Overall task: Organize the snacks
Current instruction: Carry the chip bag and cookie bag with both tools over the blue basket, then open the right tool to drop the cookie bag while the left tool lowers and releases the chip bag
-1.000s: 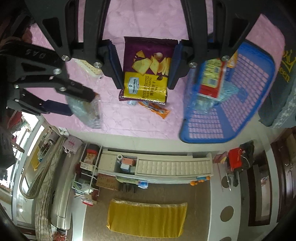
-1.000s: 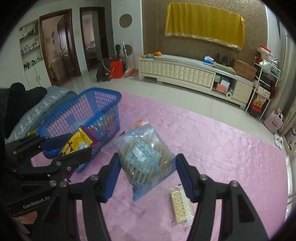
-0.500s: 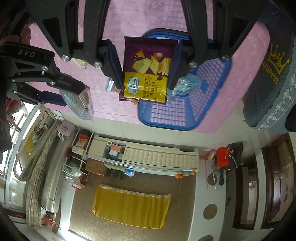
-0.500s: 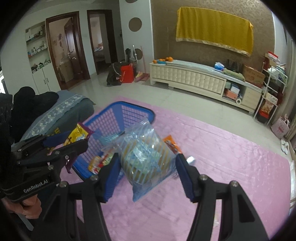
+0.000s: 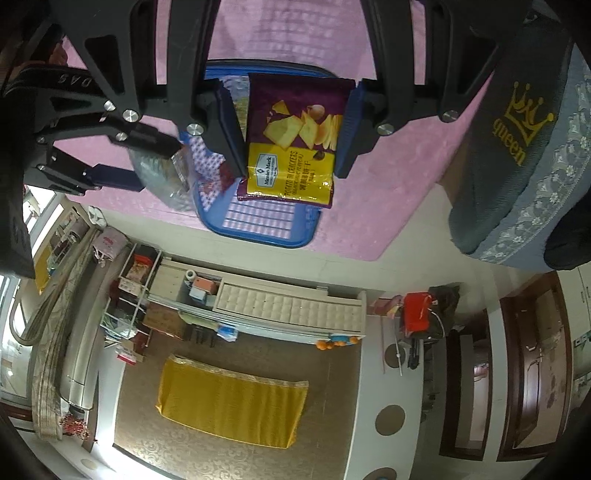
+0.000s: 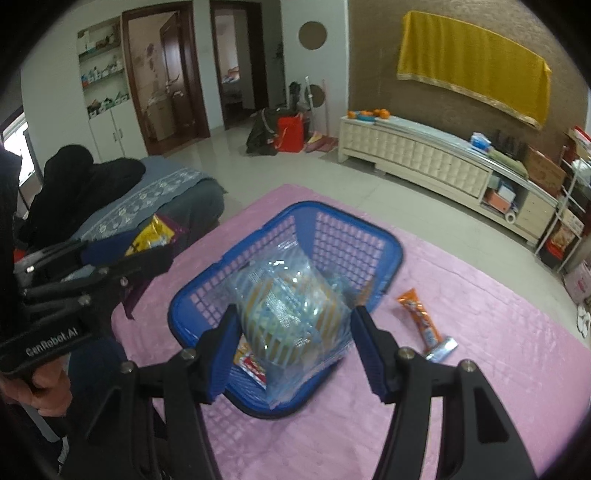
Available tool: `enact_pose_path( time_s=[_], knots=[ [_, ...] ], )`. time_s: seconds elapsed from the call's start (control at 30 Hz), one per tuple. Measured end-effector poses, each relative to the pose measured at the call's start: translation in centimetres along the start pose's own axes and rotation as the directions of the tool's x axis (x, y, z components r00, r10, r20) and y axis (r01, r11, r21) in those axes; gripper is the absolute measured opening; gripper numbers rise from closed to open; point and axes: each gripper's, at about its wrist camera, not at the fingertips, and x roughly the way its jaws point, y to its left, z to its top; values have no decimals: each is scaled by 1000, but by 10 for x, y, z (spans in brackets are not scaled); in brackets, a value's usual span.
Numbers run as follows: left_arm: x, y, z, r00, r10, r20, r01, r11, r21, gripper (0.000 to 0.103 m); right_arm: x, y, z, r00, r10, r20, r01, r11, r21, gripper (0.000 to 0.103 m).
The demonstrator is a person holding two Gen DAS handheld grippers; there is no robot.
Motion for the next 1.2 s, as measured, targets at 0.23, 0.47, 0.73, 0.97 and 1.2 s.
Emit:
enact_pose_path(
  time_s=[0.23, 0.47, 0.73, 0.97, 1.2],
  knots=[
    [8, 24, -4, 1000, 0, -12, -1, 999, -32, 45, 33, 22, 4, 998, 15, -67, -17, 1000, -26, 65],
    [27, 43, -4, 999, -10, -33, 7, 997, -75, 45, 68, 30, 7, 990, 11, -140, -17, 999, -42, 65],
    [41, 57, -6, 999, -7, -48, 2, 994, -109, 45, 107, 40, 12, 975, 3, -224, -14, 999, -50, 66],
    [43, 58, -11, 998, -3, -67, -6, 991, -133, 45, 103, 44, 13, 982, 20, -188, -28, 999, -41, 96],
    [36, 45, -10, 998, -4, -61, -2, 995, -98, 45, 88, 23, 9, 983, -22, -180, 23, 1000, 4, 98]
  ],
)
